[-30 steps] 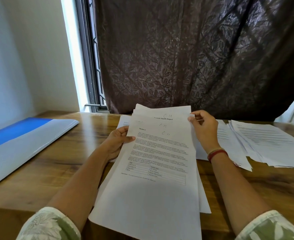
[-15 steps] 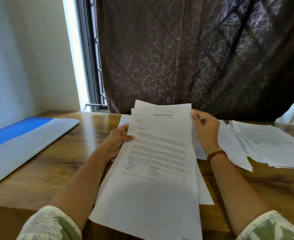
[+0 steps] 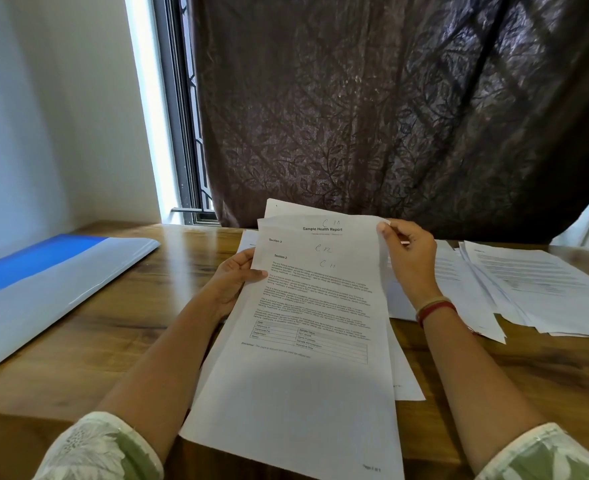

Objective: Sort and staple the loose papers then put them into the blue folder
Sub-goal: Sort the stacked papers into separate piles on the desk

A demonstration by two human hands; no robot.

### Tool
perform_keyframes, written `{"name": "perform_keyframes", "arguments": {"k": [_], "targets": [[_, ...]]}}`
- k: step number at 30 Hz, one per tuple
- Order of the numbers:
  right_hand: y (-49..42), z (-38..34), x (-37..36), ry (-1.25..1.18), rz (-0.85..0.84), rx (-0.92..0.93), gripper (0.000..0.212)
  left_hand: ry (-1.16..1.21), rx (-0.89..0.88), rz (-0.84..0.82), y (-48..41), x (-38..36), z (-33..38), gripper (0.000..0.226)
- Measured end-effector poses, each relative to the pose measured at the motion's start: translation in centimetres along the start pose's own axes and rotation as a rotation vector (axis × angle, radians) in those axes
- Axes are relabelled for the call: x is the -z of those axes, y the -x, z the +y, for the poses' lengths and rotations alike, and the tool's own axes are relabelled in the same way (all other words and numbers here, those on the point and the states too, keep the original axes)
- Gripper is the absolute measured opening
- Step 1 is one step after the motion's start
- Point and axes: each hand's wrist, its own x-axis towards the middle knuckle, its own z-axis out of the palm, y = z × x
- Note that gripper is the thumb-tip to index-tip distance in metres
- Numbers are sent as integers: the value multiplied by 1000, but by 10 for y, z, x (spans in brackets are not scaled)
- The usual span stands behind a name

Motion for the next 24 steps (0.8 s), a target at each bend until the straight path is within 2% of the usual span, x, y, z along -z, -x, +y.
{"name": "perform_keyframes", "arguments": {"k": [3, 7, 9, 11, 16, 19, 21, 24], "targets": [[-2, -1, 0, -55, -148, -106, 11, -1, 6, 12, -1, 1, 0, 54], [-6, 5, 12, -55, -441, -539, 21, -6, 5, 10, -2, 2, 0, 52], [-6, 5, 18, -73, -421, -616, 20, -35, 20, -8, -2, 1, 0, 51], [-11, 5, 18, -13, -306, -572, 13, -71, 35, 8, -1, -3, 1, 48], [-24, -9, 12, 251, 44, -290, 19, -55, 45, 58, -5, 4, -2, 47], [-36, -47, 13, 478, 227, 131, 22, -59, 46, 115, -5, 4, -2, 45], [-51, -83, 10, 597, 223, 463, 23, -65, 48, 134, -7, 2, -2, 43], [-66, -134, 0, 665, 123, 832, 21, -62, 52, 177, -8, 2, -4, 40]]}}
